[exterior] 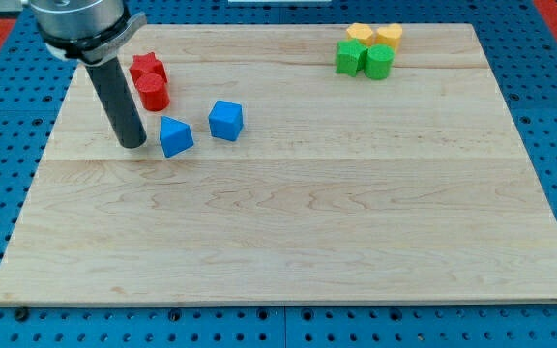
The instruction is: Slide the blue blocks towards the center of the board
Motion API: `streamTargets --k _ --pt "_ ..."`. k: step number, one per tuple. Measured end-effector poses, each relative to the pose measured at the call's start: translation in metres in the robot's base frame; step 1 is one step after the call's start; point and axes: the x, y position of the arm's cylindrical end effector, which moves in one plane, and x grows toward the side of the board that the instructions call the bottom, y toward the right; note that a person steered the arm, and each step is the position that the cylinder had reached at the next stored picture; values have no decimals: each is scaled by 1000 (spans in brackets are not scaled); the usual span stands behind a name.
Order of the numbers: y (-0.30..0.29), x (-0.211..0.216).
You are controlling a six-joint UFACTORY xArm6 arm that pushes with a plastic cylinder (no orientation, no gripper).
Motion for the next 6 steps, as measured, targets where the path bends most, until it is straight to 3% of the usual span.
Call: streamTargets --k 1,3,4,5,6 --pt "83 2" --pt "65 8" --pt "46 -31" --pt "47 -46" --pt "76 -34"
